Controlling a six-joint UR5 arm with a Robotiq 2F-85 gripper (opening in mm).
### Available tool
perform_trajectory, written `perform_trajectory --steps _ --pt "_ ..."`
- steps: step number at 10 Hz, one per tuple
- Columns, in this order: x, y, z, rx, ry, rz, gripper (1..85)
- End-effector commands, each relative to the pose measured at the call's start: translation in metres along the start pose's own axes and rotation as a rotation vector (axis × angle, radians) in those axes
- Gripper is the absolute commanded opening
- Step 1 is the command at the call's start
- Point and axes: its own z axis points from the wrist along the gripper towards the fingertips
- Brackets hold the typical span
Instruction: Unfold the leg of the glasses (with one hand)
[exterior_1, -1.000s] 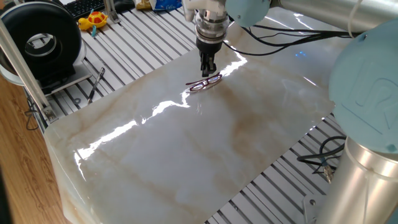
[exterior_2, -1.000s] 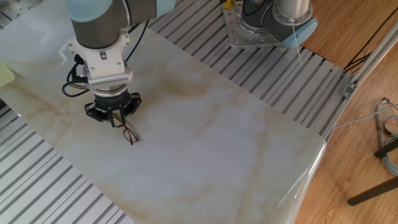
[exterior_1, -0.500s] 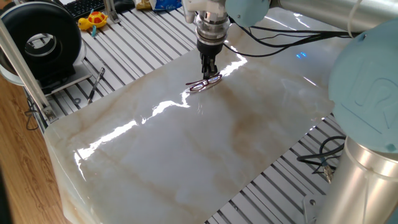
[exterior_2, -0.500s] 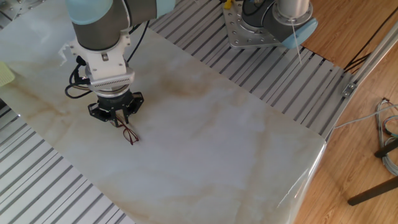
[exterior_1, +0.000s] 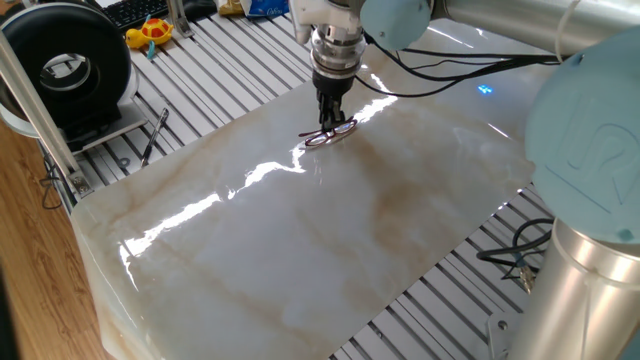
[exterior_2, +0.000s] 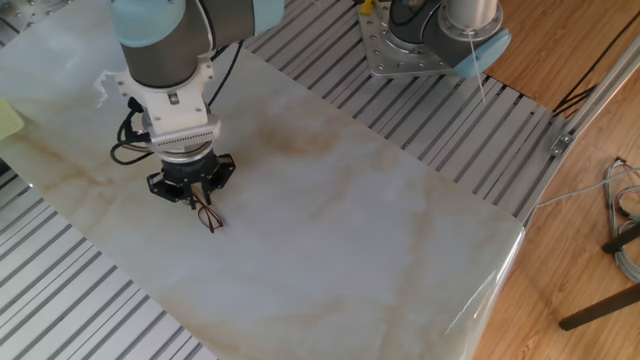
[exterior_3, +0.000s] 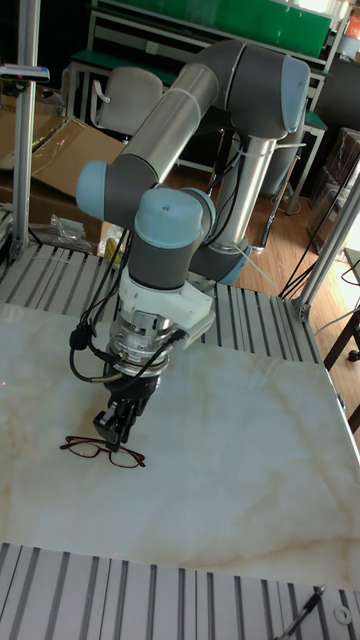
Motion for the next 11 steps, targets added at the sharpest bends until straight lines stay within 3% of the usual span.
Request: perform_trajectory --steps 1,11 --pt "-0.0044 -0.001 -0.0003 -0.001 -0.023 0.004 26.7" --pt "-0.0033 0.0055 0.0003 -0.011 -0.044 0.011 26.3"
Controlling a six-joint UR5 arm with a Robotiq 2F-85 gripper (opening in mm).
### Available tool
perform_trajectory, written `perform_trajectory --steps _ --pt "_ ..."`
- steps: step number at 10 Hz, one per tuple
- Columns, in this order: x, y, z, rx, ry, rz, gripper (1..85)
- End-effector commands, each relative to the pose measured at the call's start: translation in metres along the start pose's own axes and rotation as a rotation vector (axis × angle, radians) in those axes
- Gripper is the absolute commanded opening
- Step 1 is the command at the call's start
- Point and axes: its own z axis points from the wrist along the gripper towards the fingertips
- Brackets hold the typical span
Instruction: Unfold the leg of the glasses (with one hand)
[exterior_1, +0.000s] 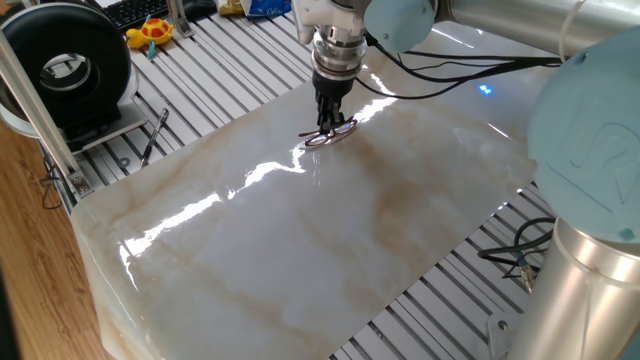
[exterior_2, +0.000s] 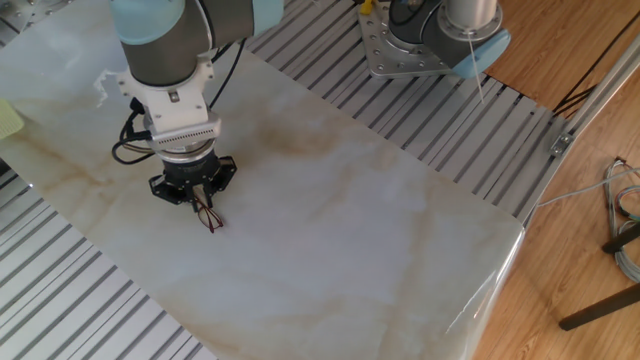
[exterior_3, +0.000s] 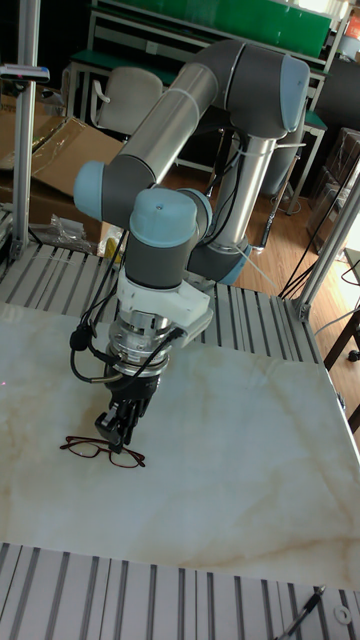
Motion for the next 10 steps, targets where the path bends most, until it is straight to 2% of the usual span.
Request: perform_trajectory --steps 1,10 --pt "-0.0004 0.0022 -0.0006 -0.005 -0.013 0.015 26.3" --pt "-0.0065 0.0037 0.0068 -0.002 -0.03 0.03 26.0"
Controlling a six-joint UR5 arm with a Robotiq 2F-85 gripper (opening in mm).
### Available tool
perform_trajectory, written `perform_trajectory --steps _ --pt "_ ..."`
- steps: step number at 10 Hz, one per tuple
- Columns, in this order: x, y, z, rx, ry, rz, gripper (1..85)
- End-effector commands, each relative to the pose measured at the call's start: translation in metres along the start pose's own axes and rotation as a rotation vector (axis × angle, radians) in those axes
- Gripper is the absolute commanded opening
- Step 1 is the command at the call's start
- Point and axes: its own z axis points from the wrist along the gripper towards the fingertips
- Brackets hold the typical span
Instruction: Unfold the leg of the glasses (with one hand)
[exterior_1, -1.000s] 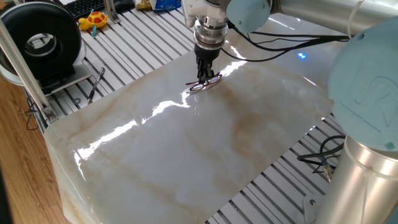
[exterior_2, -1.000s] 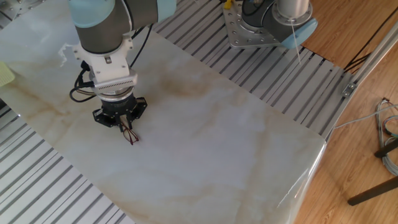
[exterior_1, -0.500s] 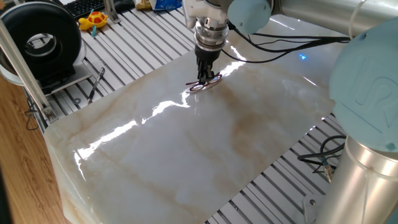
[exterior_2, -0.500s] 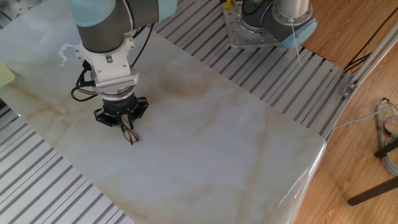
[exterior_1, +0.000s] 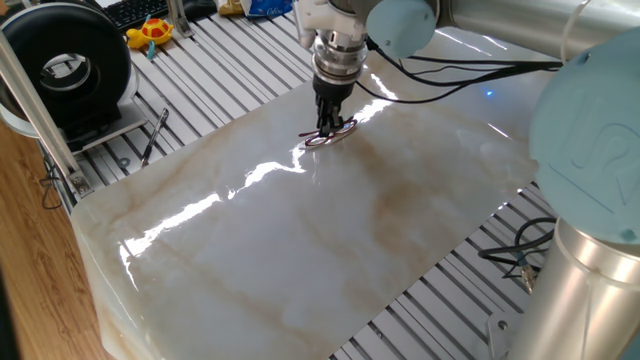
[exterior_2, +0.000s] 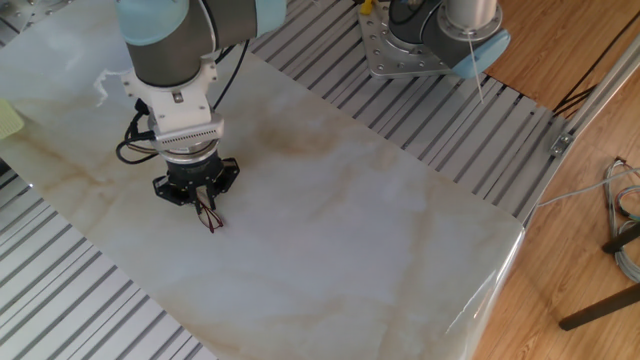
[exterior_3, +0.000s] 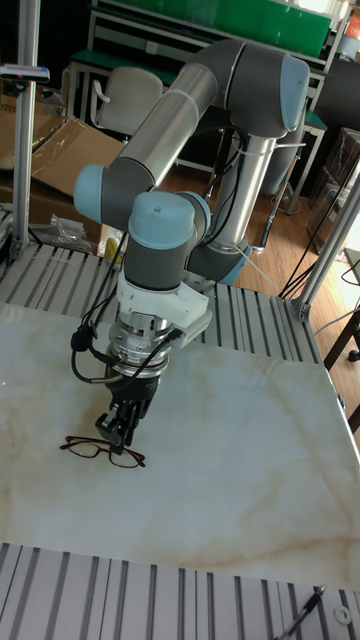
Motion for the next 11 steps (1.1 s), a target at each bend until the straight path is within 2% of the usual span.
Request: perform_trajectory --steps 1,2,3,4,8,11 --pt "-0.004 0.0 0.0 -0.004 -0.019 0.017 24.3" --pt "-0.005 0.001 0.0 -0.004 -0.022 0.02 20.0" --pt "-0.005 0.0 0.0 -0.002 -0.022 0.023 4.3" --pt "-0.005 0.0 0.0 -0.002 -0.02 0.026 1.3" --pt "-0.001 0.003 -0.013 -0.009 -0.009 0.04 1.3" --pt "0.002 0.008 -0.043 -0.021 -0.002 0.083 1.3"
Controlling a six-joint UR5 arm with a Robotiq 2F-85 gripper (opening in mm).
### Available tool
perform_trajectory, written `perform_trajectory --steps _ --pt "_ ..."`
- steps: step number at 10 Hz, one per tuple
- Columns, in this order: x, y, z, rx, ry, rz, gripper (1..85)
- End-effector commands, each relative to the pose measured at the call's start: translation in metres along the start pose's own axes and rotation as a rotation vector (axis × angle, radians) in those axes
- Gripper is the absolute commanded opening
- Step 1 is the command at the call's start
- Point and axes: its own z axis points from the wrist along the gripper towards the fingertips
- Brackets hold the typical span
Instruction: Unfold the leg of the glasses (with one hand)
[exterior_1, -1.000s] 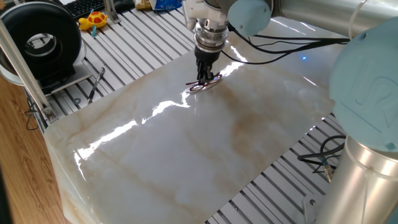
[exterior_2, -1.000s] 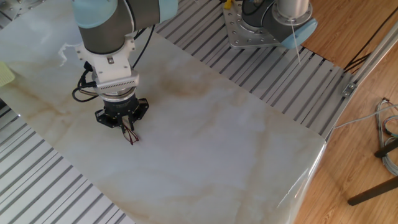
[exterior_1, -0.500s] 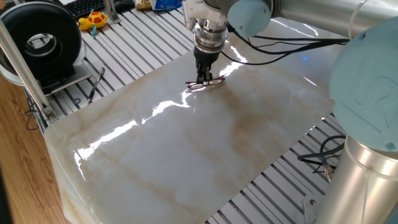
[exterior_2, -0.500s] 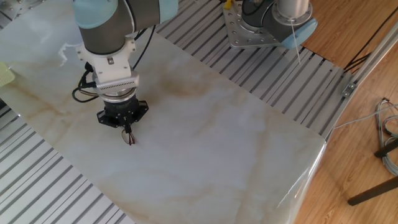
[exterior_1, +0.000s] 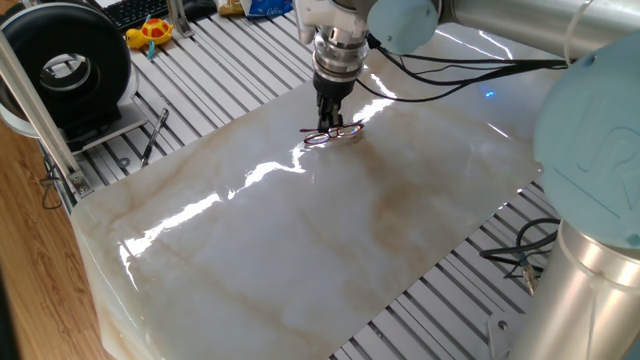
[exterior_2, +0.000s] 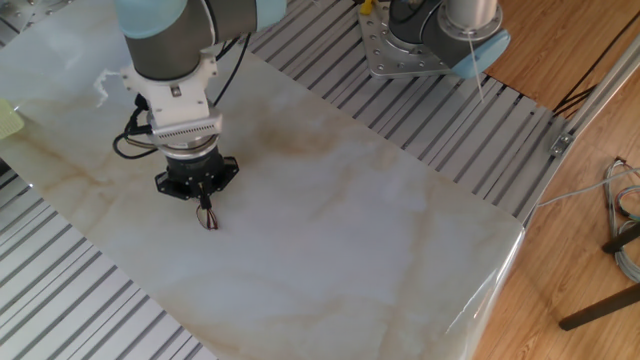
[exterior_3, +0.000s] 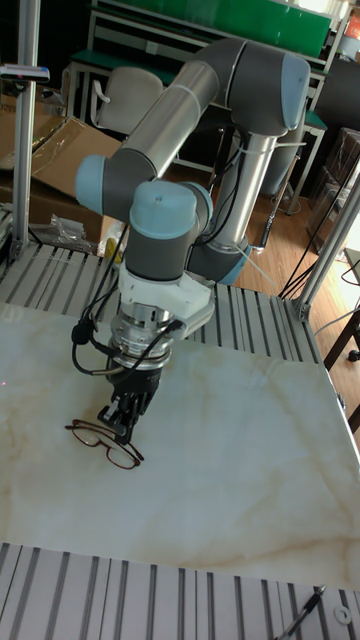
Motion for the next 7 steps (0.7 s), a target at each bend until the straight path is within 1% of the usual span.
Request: perform_trajectory --steps 1,2,3,4,5,6,7 --pt "0.0 0.005 -0.034 -0.016 0.0 0.051 1.3" --pt "0.0 0.008 -0.045 -0.02 0.004 0.071 1.3" --pt "0.0 0.007 -0.045 -0.016 0.004 0.092 1.3" --pt "-0.002 0.003 -0.045 -0.002 -0.003 0.099 1.3" --pt "-0.001 0.001 -0.045 0.007 0.002 0.101 1.3" --pt "-0.003 0.004 -0.045 -0.006 -0.006 0.115 1.3" --pt "-0.002 0.004 -0.046 -0.006 -0.003 0.121 1.3"
